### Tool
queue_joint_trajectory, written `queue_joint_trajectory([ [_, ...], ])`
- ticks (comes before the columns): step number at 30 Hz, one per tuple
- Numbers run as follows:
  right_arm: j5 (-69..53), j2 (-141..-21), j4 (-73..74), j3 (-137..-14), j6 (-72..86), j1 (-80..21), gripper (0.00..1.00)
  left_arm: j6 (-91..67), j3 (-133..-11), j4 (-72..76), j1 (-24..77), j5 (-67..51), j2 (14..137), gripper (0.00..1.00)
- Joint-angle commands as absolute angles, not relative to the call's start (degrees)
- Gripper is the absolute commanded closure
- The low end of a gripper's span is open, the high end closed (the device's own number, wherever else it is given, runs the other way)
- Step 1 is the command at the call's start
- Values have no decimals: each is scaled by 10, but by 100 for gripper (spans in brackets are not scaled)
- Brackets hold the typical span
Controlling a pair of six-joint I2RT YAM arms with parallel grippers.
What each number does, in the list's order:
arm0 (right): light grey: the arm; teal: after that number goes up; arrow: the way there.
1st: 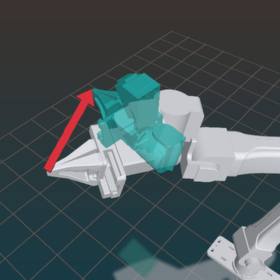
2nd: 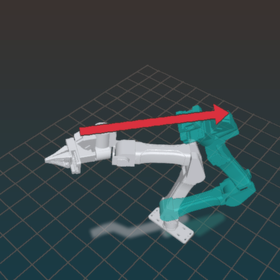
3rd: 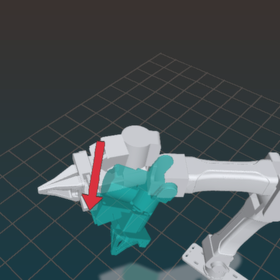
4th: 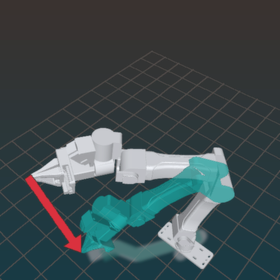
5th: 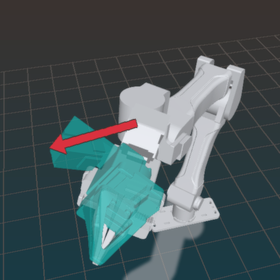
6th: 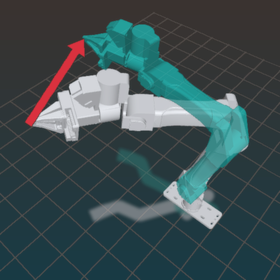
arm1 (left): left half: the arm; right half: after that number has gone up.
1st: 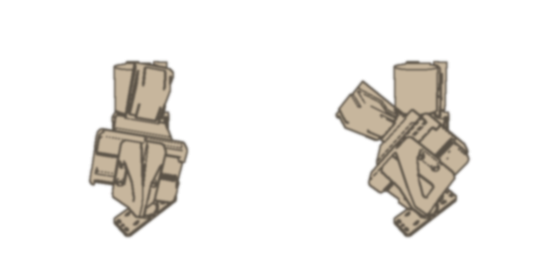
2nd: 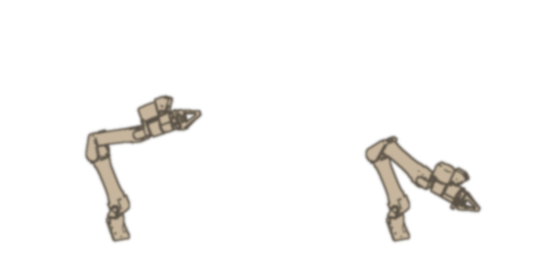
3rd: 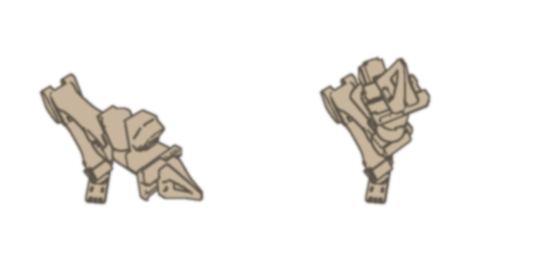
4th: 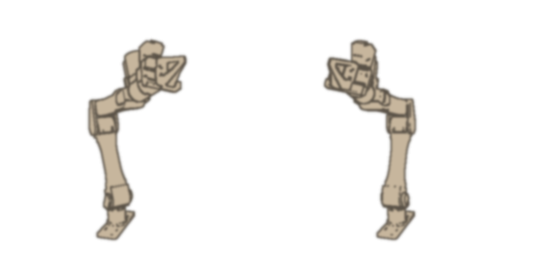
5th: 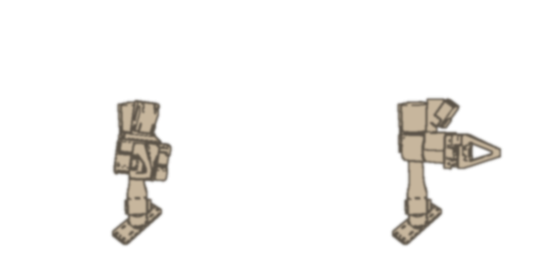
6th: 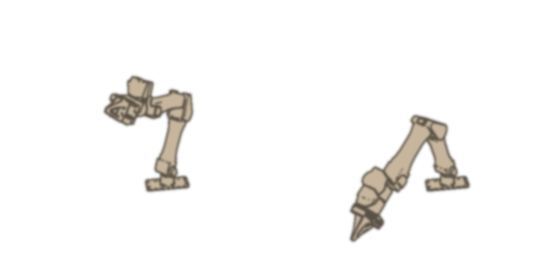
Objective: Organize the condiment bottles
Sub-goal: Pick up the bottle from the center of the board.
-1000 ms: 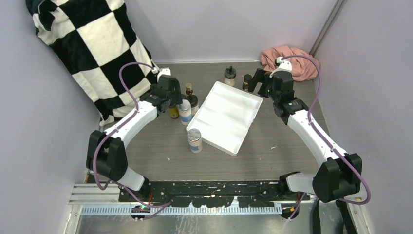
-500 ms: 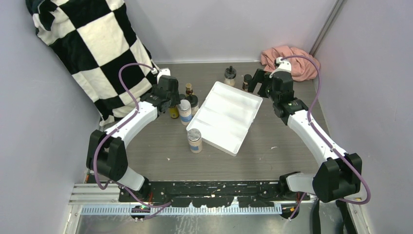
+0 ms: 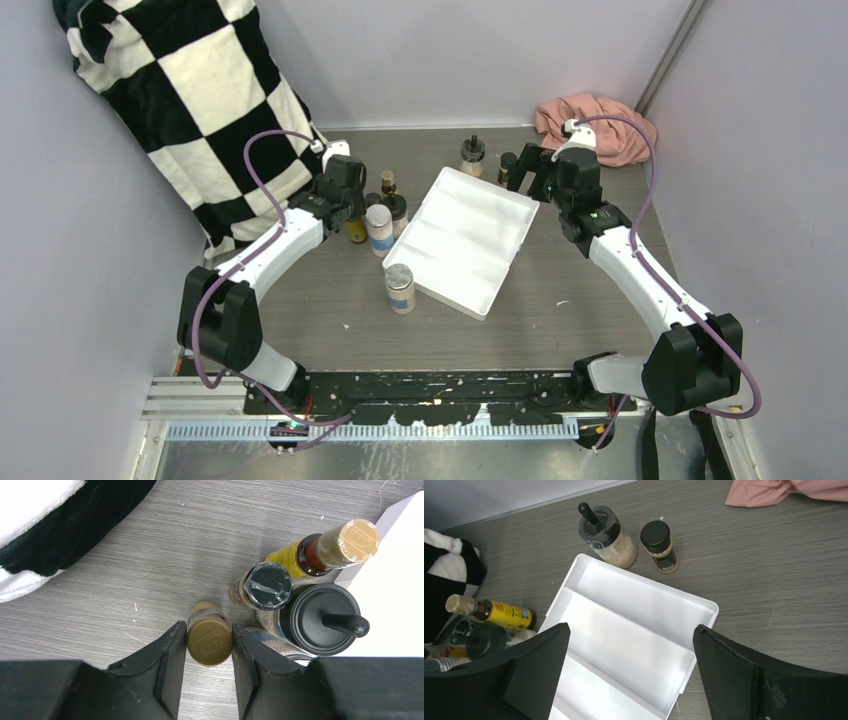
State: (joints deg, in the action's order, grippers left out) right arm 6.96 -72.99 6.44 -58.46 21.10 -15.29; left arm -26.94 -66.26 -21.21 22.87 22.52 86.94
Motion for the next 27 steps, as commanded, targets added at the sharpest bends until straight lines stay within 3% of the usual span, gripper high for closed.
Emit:
queue_joint_trajectory([
  [1,69,-721,38,-585,203,-156,0,-279,-660,-188,231,235,868,62],
  [11,70,-721,38,-584,203,-158,1,-282,-658,-191,231,237,866,77],
  [16,71,-723,38,-584,204,-159,0,-281,-661,-196,231,241,866,98],
  [27,70,-724,36,-584,206,-159,0,-280,-665,-205,231,254,860,100],
])
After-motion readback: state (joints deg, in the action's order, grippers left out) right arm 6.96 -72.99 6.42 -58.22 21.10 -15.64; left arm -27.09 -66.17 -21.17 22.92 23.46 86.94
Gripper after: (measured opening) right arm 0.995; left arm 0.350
